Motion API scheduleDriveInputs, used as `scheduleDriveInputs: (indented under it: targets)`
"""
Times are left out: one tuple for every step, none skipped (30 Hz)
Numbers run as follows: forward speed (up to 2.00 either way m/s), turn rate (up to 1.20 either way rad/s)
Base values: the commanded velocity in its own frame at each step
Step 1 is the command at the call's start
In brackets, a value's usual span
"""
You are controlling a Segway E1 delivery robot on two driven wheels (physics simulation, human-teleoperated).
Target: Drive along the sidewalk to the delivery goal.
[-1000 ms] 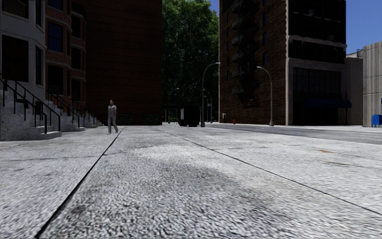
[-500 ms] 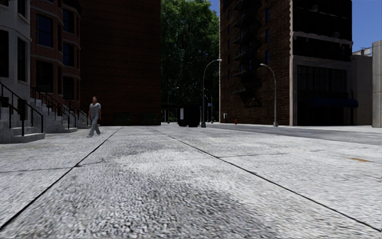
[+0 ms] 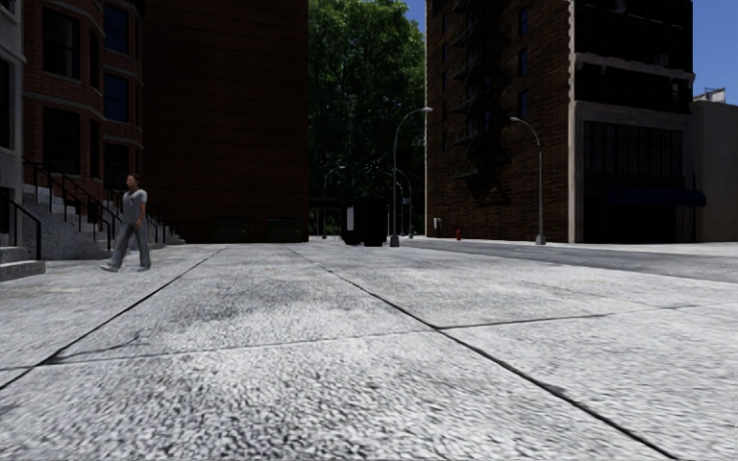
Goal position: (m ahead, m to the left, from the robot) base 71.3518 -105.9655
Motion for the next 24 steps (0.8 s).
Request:
scheduleDriveInputs:
  targets:
    - [2.00,0.00]
    - [2.00,0.00]
    - [2.00,0.00]
    - [2.00,0.00]
    - [2.00,0.00]
    - [2.00,0.00]
    - [2.00,0.00]
    - [2.00,0.00]
    - [2.00,0.00]
    - [2.00,0.00]
    - [2.00,0.00]
    - [2.00,0.00]
    - [2.00,0.00]
    - [2.00,0.00]
    - [2.00,0.00]
    - [2.00,0.00]
    - [2.00,0.00]
    - [2.00,0.00]
    - [2.00,0.00]
    - [2.00,0.00]
    - [2.00,0.00]
    - [2.00,0.00]
    - [2.00,0.00]
    - [2.00,0.00]
